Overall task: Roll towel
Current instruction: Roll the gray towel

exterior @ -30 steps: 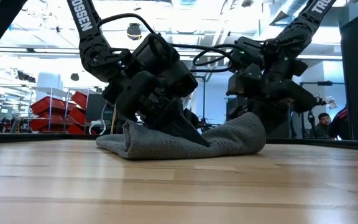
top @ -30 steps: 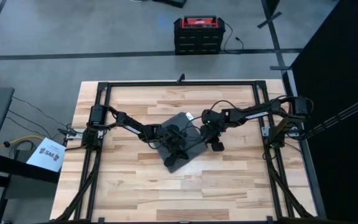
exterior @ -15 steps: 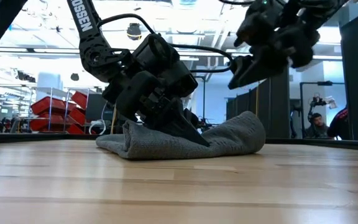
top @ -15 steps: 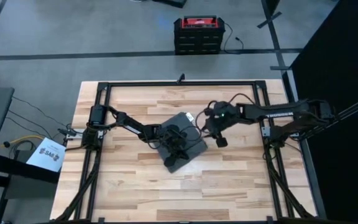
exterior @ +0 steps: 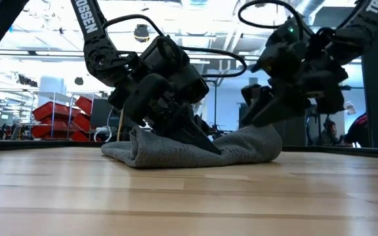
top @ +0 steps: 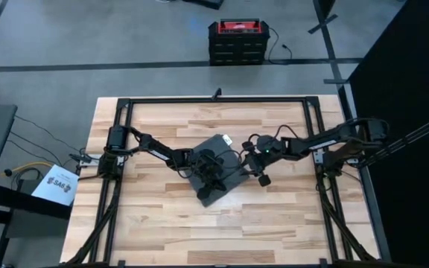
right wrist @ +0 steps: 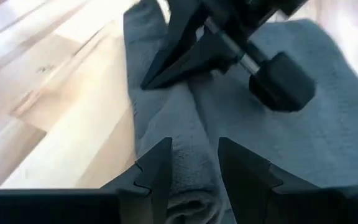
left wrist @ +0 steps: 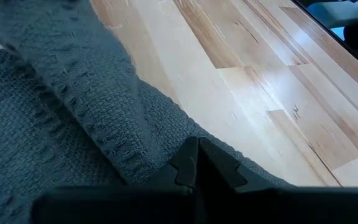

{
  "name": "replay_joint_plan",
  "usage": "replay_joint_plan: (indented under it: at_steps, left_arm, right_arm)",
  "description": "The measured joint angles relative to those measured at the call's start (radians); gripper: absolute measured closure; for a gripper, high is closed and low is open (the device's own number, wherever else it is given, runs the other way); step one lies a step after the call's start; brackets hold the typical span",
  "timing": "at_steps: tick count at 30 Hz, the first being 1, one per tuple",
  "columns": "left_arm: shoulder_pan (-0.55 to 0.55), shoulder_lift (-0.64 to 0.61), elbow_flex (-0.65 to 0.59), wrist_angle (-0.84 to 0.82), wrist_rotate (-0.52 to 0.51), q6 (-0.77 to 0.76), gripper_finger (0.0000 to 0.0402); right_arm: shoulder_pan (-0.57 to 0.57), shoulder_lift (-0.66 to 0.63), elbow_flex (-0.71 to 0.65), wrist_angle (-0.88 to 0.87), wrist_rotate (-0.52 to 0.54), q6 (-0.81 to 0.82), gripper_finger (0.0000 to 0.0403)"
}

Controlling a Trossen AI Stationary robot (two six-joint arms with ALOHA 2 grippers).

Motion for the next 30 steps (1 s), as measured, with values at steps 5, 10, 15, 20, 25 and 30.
replay_joint_plan:
  at_steps: [5, 10, 15, 20, 25, 30]
  left_arm:
    - [0.0, 0.0, 0.0, 0.001, 0.0, -0.012, 0.0402]
    - [0.0, 0.0, 0.0, 0.001, 0.0, -0.024, 0.0402]
    - [0.0, 0.0, 0.0, 0.001, 0.0, -0.03, 0.0402]
    - [0.0, 0.0, 0.0, 0.001, 0.001, -0.041, 0.0402]
    - [0.0, 0.0, 0.0, 0.002, 0.001, -0.037, 0.0402]
    - [0.0, 0.0, 0.0, 0.002, 0.001, -0.035, 0.0402]
  right_arm:
    - [-0.003, 0.008, -0.024, 0.043, 0.001, -0.005, 0.0284]
    - [-0.013, 0.008, -0.032, 0.045, 0.0, 0.007, 0.0284]
    - [-0.013, -0.002, -0.032, 0.047, 0.014, 0.017, 0.0284]
    - [-0.064, 0.0, -0.013, 0.003, 0.008, 0.219, 0.0249]
    - [-0.078, 0.0, 0.036, -0.097, -0.08, 0.254, 0.0176]
    - [-0.069, 0.005, 0.041, -0.119, -0.084, 0.176, 0.0119]
